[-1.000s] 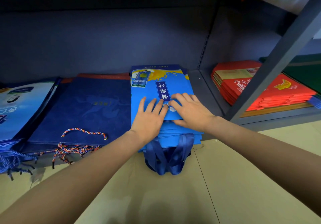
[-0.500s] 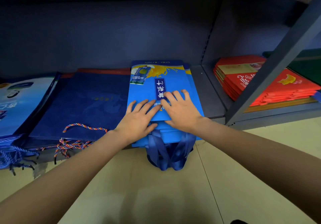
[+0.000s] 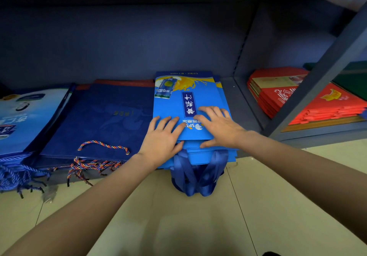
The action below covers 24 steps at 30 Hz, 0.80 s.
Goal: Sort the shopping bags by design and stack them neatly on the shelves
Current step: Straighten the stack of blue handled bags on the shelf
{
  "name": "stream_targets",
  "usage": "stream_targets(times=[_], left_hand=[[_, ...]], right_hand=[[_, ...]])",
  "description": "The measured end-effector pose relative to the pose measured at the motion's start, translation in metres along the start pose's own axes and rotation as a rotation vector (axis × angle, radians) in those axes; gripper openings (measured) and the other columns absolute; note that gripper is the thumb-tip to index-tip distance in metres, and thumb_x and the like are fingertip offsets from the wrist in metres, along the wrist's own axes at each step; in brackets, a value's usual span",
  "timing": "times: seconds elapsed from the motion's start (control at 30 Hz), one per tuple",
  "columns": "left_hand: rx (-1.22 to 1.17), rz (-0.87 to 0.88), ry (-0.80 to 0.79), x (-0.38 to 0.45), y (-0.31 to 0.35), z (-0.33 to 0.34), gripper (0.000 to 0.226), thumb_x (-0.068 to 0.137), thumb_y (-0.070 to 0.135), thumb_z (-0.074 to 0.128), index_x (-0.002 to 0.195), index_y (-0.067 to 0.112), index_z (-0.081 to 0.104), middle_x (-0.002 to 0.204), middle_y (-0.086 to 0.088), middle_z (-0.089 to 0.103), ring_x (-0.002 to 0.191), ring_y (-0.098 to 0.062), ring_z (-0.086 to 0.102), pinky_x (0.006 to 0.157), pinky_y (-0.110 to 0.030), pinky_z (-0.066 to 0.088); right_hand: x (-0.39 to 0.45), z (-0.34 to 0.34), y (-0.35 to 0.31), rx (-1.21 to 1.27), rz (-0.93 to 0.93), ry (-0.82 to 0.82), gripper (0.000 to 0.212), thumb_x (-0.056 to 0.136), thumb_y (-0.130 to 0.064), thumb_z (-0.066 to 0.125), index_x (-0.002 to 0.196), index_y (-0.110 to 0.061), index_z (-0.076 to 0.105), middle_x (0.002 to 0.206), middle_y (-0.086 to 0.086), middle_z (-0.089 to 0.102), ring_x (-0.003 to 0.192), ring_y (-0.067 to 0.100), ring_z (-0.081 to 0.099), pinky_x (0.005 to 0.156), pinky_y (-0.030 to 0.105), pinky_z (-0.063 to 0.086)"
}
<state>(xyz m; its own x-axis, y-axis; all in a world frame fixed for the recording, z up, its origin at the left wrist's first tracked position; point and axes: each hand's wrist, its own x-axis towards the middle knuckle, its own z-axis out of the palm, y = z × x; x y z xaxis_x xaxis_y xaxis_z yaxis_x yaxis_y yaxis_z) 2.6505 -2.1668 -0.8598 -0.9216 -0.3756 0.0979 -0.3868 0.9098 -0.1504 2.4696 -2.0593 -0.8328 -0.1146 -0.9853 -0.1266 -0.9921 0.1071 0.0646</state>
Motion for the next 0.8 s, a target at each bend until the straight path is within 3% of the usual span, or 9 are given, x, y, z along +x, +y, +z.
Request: stream_targets(times=[0.1, 0.17, 0.37, 0.43, 0.5, 0.6, 0.67, 0.73, 0.8], left_hand=[[0.104, -0.018, 0.021, 0.003, 0.011, 0.001, 0.061, 0.062, 0.027, 0.083, 0.117, 0.008, 0.066, 0.119, -0.014, 0.065, 0.106, -0.031, 0.063, 0.092, -0.053, 0.046], [0.167, -0.044, -0.034, 0.004, 0.019, 0.002, 0.073, 0.061, 0.014, 0.083, 0.129, 0.009, 0.057, 0.13, -0.013, 0.058, 0.117, -0.03, 0.057, 0.098, -0.052, 0.041], [0.059, 0.008, -0.02, 0.013, 0.01, 0.008, 0.081, 0.037, 0.0, 0.09, 0.114, 0.006, 0.067, 0.116, -0.012, 0.066, 0.103, -0.033, 0.065, 0.085, -0.049, 0.051], [0.041, 0.094, -0.028, 0.014, 0.003, 0.015, 0.073, 0.051, 0.018, 0.091, 0.117, 0.002, 0.065, 0.119, -0.014, 0.065, 0.105, -0.033, 0.064, 0.082, -0.047, 0.053], [0.009, 0.139, -0.025, 0.009, -0.005, 0.02, 0.058, 0.081, 0.04, 0.061, 0.128, 0.006, 0.057, 0.128, -0.013, 0.06, 0.113, -0.034, 0.06, 0.086, -0.053, 0.049], [-0.077, 0.051, -0.216, 0.001, -0.008, 0.019, 0.067, 0.09, 0.058, 0.016, 0.15, 0.032, 0.002, 0.158, -0.001, 0.013, 0.143, -0.036, 0.017, 0.104, -0.063, 0.025], [-0.125, 0.002, -0.397, -0.003, -0.007, 0.027, 0.062, 0.089, 0.062, 0.009, 0.134, 0.046, -0.031, 0.154, 0.003, -0.027, 0.141, -0.036, -0.021, 0.113, -0.058, 0.005], [-0.106, 0.018, -0.475, -0.002, -0.002, 0.025, 0.06, 0.094, 0.058, 0.013, 0.13, 0.046, -0.033, 0.151, 0.002, -0.034, 0.137, -0.036, -0.03, 0.115, -0.056, -0.002], [-0.093, 0.039, -0.493, 0.001, -0.002, 0.026, 0.058, 0.096, 0.055, 0.015, 0.132, 0.045, -0.03, 0.152, 0.0, -0.032, 0.137, -0.038, -0.029, 0.116, -0.053, -0.002]], right_hand=[[-0.016, 0.0, 0.023, 0.176, 0.088, -0.093, 0.091, 0.075, -0.055, 0.068, 0.146, -0.022, 0.02, 0.151, 0.005, 0.011, 0.136, 0.026, 0.015, 0.11, 0.044, 0.021], [-0.024, 0.001, 0.034, 0.223, 0.115, -0.116, 0.09, 0.076, -0.053, 0.069, 0.146, -0.022, 0.021, 0.149, 0.004, 0.015, 0.132, 0.026, 0.021, 0.107, 0.043, 0.027], [-0.032, 0.007, 0.032, 0.141, 0.021, -0.05, 0.076, 0.087, -0.049, 0.058, 0.146, -0.022, 0.02, 0.149, 0.003, 0.016, 0.133, 0.023, 0.021, 0.11, 0.038, 0.022], [-0.029, 0.009, 0.025, 0.066, -0.093, -0.026, 0.068, 0.091, -0.043, 0.055, 0.147, -0.024, 0.022, 0.15, 0.003, 0.018, 0.135, 0.023, 0.022, 0.111, 0.036, 0.021], [-0.026, 0.009, 0.024, 0.028, -0.151, -0.023, 0.063, 0.094, -0.039, 0.052, 0.147, -0.023, 0.024, 0.15, 0.003, 0.021, 0.134, 0.024, 0.025, 0.111, 0.035, 0.022], [-0.024, 0.009, 0.03, 0.065, -0.058, -0.088, 0.066, 0.094, -0.044, 0.049, 0.149, -0.025, 0.019, 0.155, 0.004, 0.013, 0.139, 0.026, 0.018, 0.112, 0.036, 0.023], [-0.028, 0.024, 0.028, 0.024, -0.002, -0.194, 0.069, 0.098, -0.047, 0.038, 0.15, -0.031, -0.003, 0.159, 0.004, -0.004, 0.145, 0.03, 0.004, 0.115, 0.04, 0.019], [-0.035, 0.048, 0.024, -0.007, 0.007, -0.262, 0.062, 0.102, -0.044, 0.024, 0.141, -0.035, -0.024, 0.157, 0.003, -0.02, 0.144, 0.035, -0.009, 0.117, 0.045, 0.01], [-0.041, 0.06, 0.023, -0.081, -0.067, -0.216, 0.056, 0.104, -0.037, 0.02, 0.146, -0.034, -0.017, 0.15, -0.005, -0.032, 0.143, 0.036, -0.013, 0.116, 0.046, 0.0]])
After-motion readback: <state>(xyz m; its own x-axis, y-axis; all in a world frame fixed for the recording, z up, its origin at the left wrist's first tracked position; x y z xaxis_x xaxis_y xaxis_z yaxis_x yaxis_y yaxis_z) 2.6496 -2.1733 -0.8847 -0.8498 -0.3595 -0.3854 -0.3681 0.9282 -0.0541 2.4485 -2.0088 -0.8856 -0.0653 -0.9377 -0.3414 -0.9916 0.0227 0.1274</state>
